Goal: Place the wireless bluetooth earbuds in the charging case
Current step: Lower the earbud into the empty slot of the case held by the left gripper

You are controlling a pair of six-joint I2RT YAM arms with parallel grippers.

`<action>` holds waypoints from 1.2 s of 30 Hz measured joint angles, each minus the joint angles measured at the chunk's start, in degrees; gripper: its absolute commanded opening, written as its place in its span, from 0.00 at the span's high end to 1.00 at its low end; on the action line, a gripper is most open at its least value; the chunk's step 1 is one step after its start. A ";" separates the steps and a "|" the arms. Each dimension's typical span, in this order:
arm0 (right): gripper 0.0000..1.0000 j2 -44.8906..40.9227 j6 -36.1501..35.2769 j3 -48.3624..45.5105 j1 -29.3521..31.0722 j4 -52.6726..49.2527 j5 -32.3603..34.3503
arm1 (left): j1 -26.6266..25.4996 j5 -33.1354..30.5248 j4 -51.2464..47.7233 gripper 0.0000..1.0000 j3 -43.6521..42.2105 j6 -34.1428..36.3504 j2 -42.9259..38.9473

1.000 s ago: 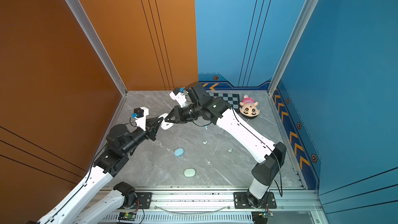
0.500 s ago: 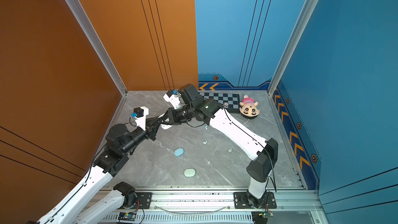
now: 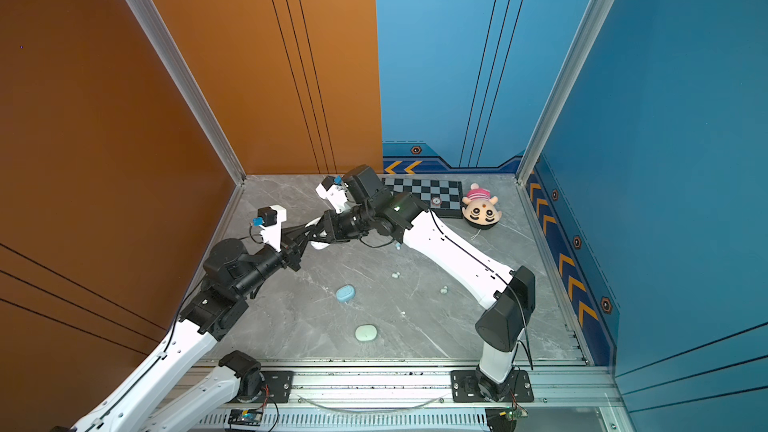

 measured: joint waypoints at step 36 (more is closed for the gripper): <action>0.68 0.22 -1.22 -0.92 -0.04 1.38 1.99 | 0.00 -0.04 -1.77 1.00 0.00 0.55 -0.76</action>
